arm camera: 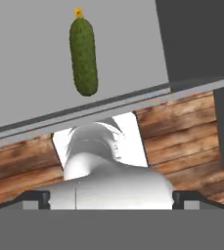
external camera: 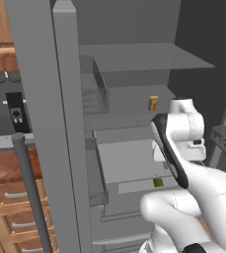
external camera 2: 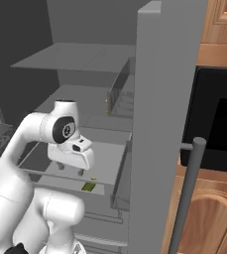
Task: Place the lemon and cucumber inside the fridge drawer. Close the drawer after placing the vegetables.
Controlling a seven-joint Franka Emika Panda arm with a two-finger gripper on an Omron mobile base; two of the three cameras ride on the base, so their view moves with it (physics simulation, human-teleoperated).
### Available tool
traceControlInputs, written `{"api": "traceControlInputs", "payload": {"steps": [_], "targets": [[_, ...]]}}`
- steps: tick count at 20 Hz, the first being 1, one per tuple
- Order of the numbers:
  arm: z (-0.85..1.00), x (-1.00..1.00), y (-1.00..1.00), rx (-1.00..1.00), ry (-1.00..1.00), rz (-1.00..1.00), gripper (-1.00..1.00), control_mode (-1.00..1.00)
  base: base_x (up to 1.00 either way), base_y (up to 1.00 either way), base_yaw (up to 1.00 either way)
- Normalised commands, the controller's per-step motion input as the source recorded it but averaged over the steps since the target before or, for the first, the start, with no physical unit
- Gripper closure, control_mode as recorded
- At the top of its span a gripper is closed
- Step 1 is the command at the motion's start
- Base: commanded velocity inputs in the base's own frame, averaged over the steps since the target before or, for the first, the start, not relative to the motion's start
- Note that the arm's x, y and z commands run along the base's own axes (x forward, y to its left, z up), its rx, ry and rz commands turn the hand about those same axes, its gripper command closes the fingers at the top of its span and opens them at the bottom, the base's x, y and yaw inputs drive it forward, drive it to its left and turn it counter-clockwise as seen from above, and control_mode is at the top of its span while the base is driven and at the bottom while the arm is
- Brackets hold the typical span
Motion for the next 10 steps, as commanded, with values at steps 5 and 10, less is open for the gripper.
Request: {"api": "traceControlInputs", "payload": {"steps": [5, 10], "targets": [[0.51, -0.6, 0.06, 0.0, -0.12, -0.02, -1.0, -1.0, 0.0, 0.0, 0.0], [0.39, -0.14, 0.25, 0.0, -0.04, 0.0, -1.0, -1.0, 0.0, 0.0, 0.0]]}}
